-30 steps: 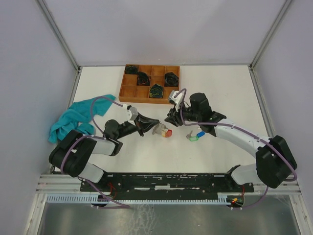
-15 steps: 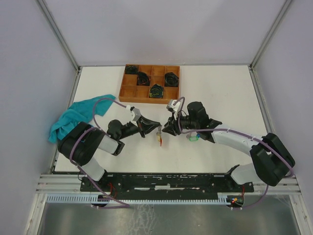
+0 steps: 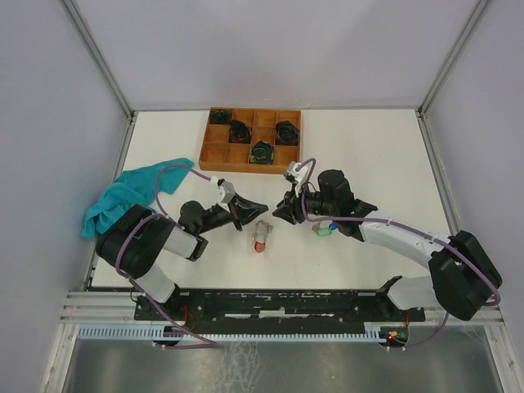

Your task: Put the keys on the keyring

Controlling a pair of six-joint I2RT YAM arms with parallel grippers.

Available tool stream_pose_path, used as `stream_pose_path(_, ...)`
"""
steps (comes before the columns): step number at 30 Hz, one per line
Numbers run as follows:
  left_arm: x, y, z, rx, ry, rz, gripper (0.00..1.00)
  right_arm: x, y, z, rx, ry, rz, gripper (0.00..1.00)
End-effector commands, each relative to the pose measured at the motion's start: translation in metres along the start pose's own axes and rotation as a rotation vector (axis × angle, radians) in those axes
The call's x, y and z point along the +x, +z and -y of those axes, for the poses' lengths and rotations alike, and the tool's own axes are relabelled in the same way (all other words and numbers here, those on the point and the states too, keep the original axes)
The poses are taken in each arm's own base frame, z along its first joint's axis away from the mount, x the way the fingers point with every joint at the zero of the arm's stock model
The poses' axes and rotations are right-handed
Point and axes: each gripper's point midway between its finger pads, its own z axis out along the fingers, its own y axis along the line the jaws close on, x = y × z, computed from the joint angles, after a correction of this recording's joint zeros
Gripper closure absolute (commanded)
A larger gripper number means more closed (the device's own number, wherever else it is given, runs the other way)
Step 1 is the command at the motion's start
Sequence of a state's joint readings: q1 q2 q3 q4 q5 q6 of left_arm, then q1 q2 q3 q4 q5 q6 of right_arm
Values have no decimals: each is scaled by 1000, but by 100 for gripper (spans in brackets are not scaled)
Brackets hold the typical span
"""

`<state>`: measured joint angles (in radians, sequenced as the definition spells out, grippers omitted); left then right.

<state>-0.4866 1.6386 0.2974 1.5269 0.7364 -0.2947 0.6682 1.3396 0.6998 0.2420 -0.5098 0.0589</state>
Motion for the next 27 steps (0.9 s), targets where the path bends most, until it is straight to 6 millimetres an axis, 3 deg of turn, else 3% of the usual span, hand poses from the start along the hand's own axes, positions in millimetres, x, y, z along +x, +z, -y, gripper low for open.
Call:
stream_pose_path(1,-50,0,19,64,145,165,97,-35,-8,4,78,119,35,59)
stream_pose_path(4,-50,0,19,61,130,166,97,-34,-8,2,90,214,2,57)
stream_pose_path(9,-44,-4,10,-11,47,169,97,-7,3,-14,98,291,-132,53)
stream_pose_path(13,-43,-15,-9,-174,-70,197,82,12,10,-12,137,283,-176,50)
stream_pose_path(17,-20,-28,-39,-396,-216,86,72,39,34,-29,108,251,-268,49)
stream_pose_path(22,-2,-69,-72,-729,-265,-40,65,55,68,-58,58,192,-327,48)
stream_pose_path(27,4,-112,-80,-964,-357,-16,52,65,101,-83,5,172,-355,50)
